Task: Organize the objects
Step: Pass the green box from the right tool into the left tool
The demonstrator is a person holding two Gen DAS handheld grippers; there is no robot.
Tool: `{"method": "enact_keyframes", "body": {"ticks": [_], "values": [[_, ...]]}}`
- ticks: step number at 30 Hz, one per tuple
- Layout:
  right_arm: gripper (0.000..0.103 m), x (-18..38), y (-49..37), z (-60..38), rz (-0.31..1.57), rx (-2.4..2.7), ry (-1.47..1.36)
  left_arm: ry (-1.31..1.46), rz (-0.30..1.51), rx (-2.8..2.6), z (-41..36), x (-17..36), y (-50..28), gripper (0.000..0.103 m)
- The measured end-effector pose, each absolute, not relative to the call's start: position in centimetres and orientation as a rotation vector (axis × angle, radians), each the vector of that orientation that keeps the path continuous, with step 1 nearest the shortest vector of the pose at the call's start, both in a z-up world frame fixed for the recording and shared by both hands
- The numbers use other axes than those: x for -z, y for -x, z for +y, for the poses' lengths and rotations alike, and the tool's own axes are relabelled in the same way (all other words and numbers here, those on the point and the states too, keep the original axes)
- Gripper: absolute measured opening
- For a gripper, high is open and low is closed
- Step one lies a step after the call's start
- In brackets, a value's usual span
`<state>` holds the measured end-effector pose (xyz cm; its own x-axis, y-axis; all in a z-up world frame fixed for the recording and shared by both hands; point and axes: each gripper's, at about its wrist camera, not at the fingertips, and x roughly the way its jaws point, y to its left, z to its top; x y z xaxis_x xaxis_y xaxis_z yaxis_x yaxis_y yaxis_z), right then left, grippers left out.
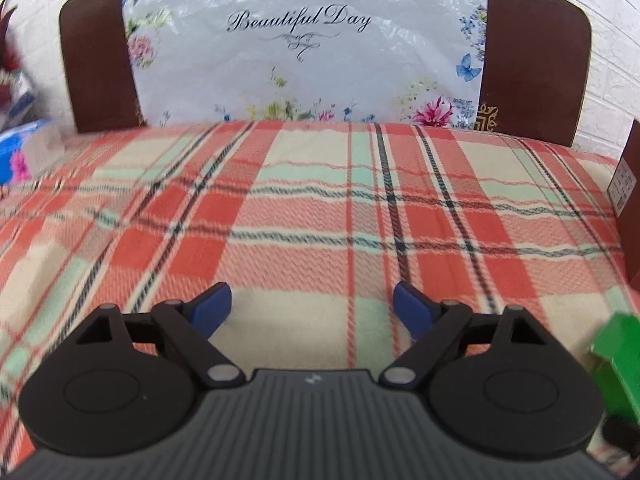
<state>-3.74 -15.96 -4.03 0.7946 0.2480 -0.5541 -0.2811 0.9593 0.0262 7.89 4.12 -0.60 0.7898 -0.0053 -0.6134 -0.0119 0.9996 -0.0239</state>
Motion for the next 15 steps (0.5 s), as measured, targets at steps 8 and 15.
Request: {"method": "enact_keyframes", "body": {"ticks": [8, 15], "values": [[0.059, 4.2, 5.9, -19.9, 0.606, -0.277, -0.198, 0.269, 0.791, 0.373, -1.1, -2.7, -3.2, 0.081], [0.059, 4.1, 7.4, -21.1, 0.565, -0.311, -0.294, 0.34, 0.95, 0.534, -5.8, -1.3, -1.8, 0.052]]}}
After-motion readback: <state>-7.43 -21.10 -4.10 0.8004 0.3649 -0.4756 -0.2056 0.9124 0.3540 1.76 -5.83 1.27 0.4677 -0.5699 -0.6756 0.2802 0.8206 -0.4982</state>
